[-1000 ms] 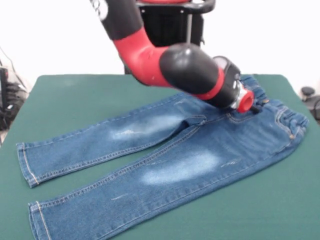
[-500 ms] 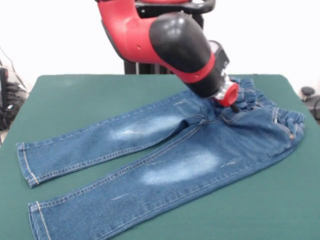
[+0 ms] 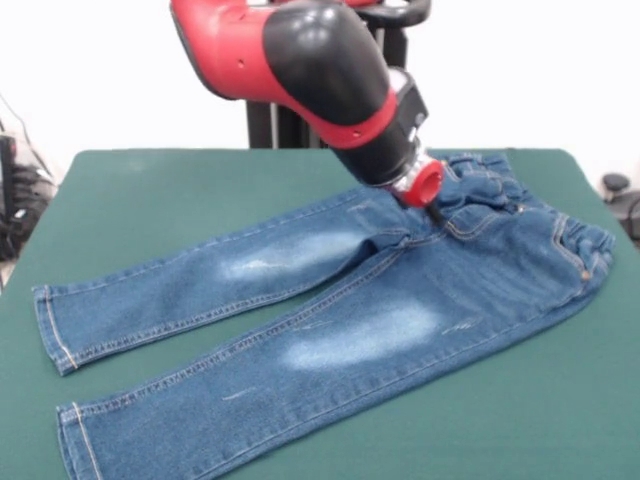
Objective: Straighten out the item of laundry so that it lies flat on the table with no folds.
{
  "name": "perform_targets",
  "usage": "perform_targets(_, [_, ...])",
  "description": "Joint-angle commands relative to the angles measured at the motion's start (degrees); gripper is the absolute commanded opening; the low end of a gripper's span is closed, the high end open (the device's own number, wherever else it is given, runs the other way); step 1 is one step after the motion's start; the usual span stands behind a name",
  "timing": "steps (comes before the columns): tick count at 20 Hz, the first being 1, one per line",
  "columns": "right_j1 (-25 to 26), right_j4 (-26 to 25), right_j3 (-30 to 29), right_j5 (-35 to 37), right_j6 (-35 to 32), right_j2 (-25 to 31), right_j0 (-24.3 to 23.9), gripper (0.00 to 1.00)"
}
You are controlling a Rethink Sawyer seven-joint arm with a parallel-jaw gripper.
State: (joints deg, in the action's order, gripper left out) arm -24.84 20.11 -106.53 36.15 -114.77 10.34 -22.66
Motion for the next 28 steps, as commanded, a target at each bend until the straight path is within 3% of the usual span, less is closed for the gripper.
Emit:
perform_targets(1, [1.0, 3.8, 1.8, 0.7, -12.6, -0.7, 0.6, 1.0])
perform_targets(7, [1.0, 3.9, 2.0, 1.0, -12.5, -1.0, 0.6, 1.0])
perform_targets(13, [-4.6, 3.1, 1.7, 7.4, -15.1, -3.5, 2.5, 1.0])
perform_targets(23, [-17.2, -2.4, 9.4, 29.5, -23.5, -13.7, 9.0, 1.0])
perform_targets(28, [-18.6, -5.4, 16.2, 38.5, -25.9, -17.4, 11.4, 1.0])
